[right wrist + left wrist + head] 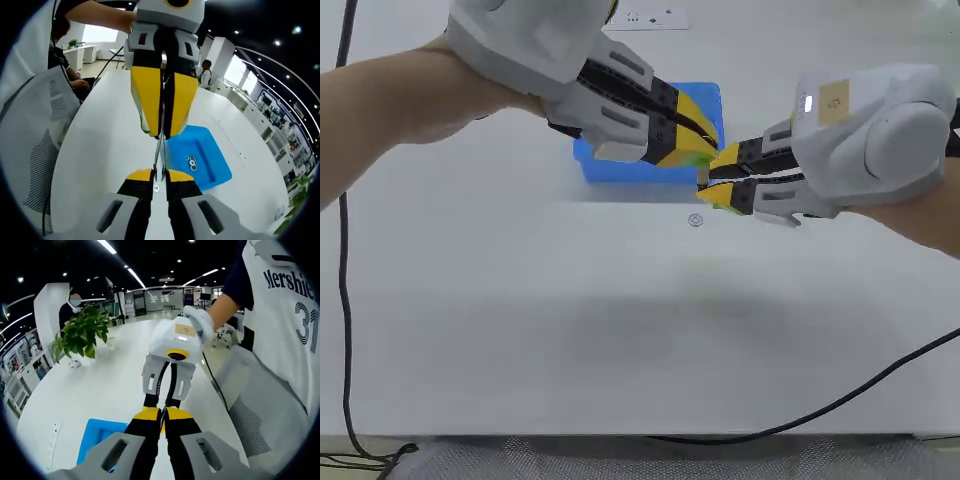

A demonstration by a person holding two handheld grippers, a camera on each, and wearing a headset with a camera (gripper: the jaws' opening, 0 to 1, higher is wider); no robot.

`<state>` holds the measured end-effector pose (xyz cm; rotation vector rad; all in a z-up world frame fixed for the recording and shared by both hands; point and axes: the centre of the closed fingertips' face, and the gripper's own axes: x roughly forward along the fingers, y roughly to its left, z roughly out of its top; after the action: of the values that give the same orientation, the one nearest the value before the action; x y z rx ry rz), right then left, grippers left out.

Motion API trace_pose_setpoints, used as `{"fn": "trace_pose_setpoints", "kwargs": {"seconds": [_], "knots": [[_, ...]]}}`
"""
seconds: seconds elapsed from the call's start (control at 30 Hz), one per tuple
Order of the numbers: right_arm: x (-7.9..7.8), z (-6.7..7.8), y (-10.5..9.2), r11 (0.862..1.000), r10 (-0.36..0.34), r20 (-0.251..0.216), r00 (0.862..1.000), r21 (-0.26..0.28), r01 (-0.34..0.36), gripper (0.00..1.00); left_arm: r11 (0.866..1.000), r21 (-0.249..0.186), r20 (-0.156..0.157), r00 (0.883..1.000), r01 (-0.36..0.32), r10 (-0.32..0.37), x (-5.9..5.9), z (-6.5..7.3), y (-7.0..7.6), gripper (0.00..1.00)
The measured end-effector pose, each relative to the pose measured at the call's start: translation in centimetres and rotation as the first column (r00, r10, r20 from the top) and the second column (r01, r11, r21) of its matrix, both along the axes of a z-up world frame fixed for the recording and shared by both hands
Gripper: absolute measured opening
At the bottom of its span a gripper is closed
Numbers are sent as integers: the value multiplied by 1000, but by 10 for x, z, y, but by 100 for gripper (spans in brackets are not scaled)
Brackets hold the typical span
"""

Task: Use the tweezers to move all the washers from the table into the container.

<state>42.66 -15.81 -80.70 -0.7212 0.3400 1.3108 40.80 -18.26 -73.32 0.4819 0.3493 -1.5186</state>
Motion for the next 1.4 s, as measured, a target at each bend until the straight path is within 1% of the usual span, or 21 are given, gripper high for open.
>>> {"fn": "trace_pose_setpoints", "kwargs": {"seconds": [0.03,0.17,0.3,0.47,0.5,0.53,0.57,0.63,1.0,1.23,1.4], "knots": [[-1,-1,-1,1000,-4,-3,1000,-2,4,11,1000,-4,-8,1000,-2,2,0,-1,-1,7],[-2,-4,-3,1000,-10,-14,1000,-3,10,11,1000,-13,-21,1000,-7,7,1,-6,-3,7],[-4,-12,-5,1000,-17,-38,999,-4,17,11,1000,-16,-39,999,-10,9,2,-13,-5,7],[-4,-23,-6,1000,-25,-54,998,-8,25,11,1000,-14,-58,998,-17,16,4,-25,-5,7],[-4,-26,-5,1000,-26,-63,998,-8,26,11,1000,-15,-67,998,-21,20,5,-27,-5,7],[-3,-27,-5,1000,-28,-68,997,-9,27,11,1000,-15,-68,997,-24,23,6,-29,-4,7],[-3,-29,-5,1000,-28,-69,997,-11,27,11,1000,-15,-70,997,-27,26,4,-28,-4,6],[-1,-32,-4,1000,-29,-77,997,-13,28,11,999,-16,-77,996,-35,34,7,-31,-3,6],[9,-43,2,999,-33,-105,994,-5,33,11,998,-5,-90,994,-61,60,25,-46,5,6],[10,-49,2,999,-34,-117,993,-10,34,11,998,-1,-105,992,-67,66,27,-54,7,6],[12,-51,2,999,-41,-125,991,0,42,11,998,-1,-102,992,-69,68,29,-54,7,6]]}}
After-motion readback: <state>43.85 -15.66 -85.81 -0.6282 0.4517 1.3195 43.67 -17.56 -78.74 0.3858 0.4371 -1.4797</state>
